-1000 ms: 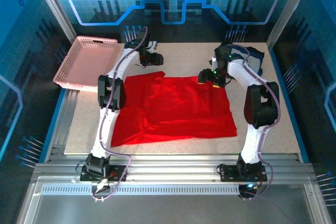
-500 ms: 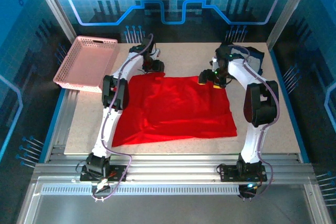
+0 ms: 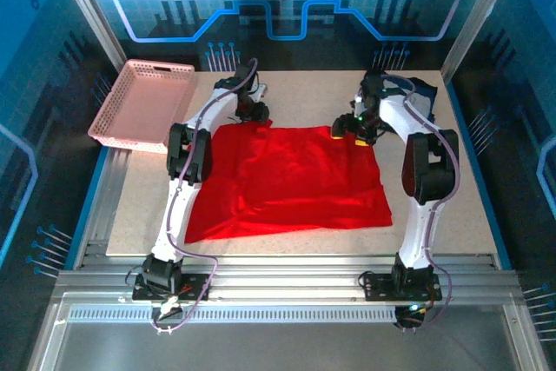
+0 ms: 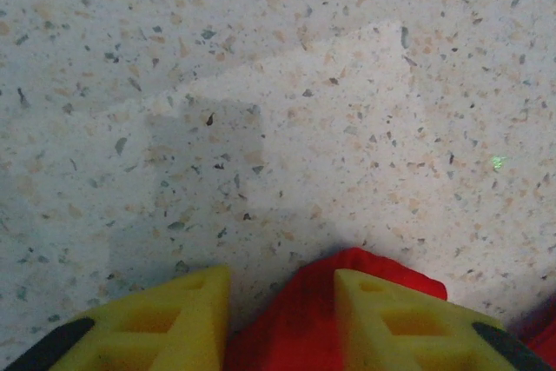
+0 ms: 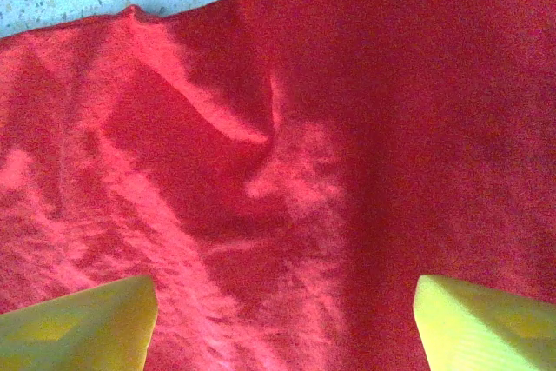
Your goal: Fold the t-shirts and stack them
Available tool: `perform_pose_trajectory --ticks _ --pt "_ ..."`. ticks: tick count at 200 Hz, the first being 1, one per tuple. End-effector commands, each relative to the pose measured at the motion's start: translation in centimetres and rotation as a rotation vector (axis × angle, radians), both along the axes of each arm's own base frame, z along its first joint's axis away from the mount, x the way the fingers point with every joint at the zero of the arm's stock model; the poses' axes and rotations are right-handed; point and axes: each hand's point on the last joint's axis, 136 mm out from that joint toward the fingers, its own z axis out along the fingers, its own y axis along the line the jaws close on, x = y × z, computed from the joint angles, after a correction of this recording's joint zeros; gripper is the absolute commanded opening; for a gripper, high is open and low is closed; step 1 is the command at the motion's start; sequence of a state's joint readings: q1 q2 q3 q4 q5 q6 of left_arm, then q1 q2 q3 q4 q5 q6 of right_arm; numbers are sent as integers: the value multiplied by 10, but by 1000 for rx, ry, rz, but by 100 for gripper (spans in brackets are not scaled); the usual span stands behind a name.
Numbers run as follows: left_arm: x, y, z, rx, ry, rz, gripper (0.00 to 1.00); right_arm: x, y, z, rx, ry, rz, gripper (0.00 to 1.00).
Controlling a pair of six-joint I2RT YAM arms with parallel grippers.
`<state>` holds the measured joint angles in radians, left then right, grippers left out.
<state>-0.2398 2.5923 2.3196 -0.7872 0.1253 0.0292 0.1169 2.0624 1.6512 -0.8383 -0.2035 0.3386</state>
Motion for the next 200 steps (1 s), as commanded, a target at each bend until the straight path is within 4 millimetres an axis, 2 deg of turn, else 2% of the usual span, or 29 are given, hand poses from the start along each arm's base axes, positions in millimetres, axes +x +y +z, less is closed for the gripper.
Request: perform_pose_trajectory --ticks 1,23,41,58,76,120,150,200 --pt "-70 -36 -34 -7 242 -111 27 4 1 1 24 13 12 79" --pt "-70 -31 -34 11 242 -86 9 5 1 -3 27 22 7 79" --pt "-60 -27 -19 14 200 -49 0 4 2 -9 30 42 0 79" --pt "-51 -27 1 -5 151 -21 0 0 -1 -18 18 82 -21 78" --pt "-41 -17 21 -3 90 47 0 -7 -7 -34 -17 153 -64 78" --pt "-29 21 52 17 -18 227 0 -24 -20 -69 -88 290 -146 74" --pt "-23 47 68 52 -89 337 0 -27 -27 -76 -130 312 -164 73" --pt "-16 67 85 106 -172 421 0 -27 -32 -77 -164 316 -170 69"
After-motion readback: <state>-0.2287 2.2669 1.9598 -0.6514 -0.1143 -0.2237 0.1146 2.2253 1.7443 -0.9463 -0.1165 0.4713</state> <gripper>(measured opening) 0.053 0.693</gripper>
